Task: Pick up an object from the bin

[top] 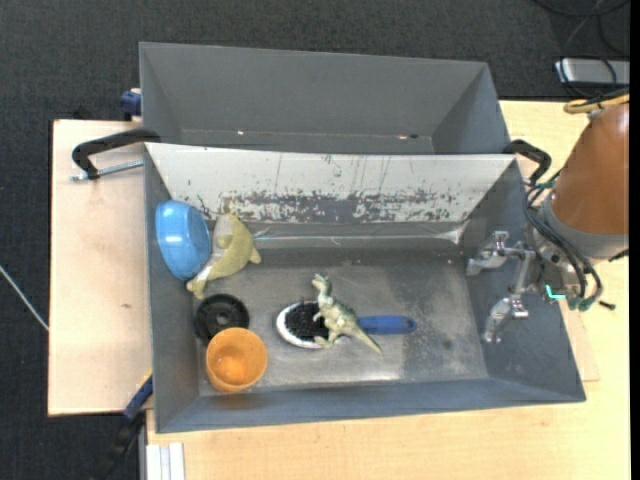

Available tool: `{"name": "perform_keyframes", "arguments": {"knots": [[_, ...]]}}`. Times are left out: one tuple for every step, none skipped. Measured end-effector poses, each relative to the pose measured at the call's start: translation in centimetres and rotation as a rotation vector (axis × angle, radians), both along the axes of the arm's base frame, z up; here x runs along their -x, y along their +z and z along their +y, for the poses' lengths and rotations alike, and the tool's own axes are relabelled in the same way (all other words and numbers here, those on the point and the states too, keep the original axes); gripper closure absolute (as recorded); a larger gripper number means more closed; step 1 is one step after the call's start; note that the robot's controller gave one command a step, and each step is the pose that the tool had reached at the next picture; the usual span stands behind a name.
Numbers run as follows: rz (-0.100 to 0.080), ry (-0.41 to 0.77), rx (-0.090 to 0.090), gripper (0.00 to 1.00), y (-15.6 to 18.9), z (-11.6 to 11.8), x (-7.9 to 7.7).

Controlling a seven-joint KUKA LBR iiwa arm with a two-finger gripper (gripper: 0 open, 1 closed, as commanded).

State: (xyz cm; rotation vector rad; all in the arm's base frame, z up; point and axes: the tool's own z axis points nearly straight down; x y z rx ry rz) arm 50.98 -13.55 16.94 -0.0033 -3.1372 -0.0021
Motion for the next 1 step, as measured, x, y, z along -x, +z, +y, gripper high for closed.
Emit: {"name": "perform_keyframes", "arguments": {"knots": [[-0.008,0.072,0.000,0.00,-10.06,5.70,1.82]]}}
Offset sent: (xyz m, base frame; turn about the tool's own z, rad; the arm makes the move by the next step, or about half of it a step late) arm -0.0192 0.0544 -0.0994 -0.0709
